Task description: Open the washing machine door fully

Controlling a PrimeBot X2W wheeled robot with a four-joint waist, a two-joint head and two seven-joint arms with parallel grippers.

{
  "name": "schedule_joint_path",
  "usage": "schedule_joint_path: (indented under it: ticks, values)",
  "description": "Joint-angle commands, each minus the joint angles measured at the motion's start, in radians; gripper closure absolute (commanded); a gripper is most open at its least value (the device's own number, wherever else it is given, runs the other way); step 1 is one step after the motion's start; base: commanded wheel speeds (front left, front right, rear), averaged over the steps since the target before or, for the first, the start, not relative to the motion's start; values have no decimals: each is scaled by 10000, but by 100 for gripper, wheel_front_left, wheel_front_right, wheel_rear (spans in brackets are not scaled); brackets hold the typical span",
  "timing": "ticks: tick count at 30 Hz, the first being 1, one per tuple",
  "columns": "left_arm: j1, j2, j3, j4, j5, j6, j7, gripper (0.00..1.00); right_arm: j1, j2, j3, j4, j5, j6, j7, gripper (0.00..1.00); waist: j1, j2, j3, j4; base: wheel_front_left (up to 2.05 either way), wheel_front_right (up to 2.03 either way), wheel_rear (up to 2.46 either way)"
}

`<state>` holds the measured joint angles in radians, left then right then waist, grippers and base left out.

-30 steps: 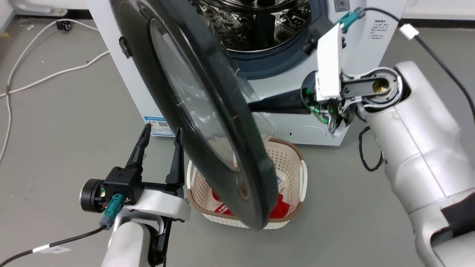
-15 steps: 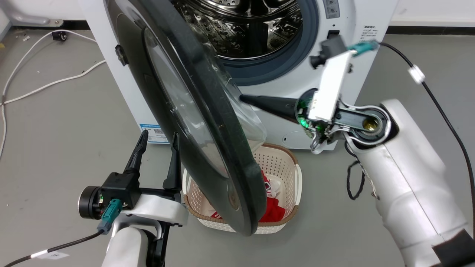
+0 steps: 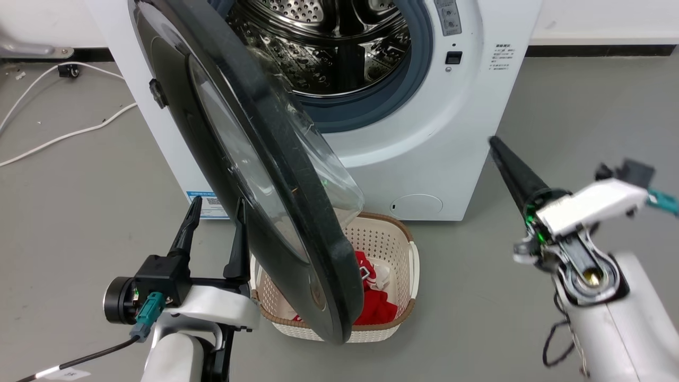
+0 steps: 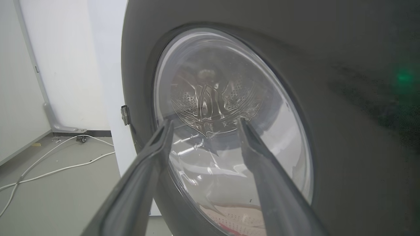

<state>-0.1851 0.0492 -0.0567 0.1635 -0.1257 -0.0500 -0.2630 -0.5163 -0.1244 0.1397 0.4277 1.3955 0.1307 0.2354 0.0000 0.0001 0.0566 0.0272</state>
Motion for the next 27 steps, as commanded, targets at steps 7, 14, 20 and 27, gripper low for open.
schedule_joint_path:
  ticks: [7,14,20,27]
  values:
    - [195,17,166,16,59,-22,-27,0,2170,-134,-380,-1251,-1296,1,-2655,0,0,-1,-139,-113,0,0,0]
    - [288,20,317,12,167,-78,-27,0,3189,-305,-519,-1629,-4291,1,-4780,0,0,-1,-204,-218,0,0,0]
    - [295,20,419,-34,269,-88,-27,0,3432,64,-1851,-2862,-8536,-1,-4995,0,0,-1,-179,-303,0,0,0]
    - [226,20,496,-56,355,-153,-27,0,4106,626,-2158,-4567,-12540,-1,-5000,0,0,-1,-129,-340,0,0,0]
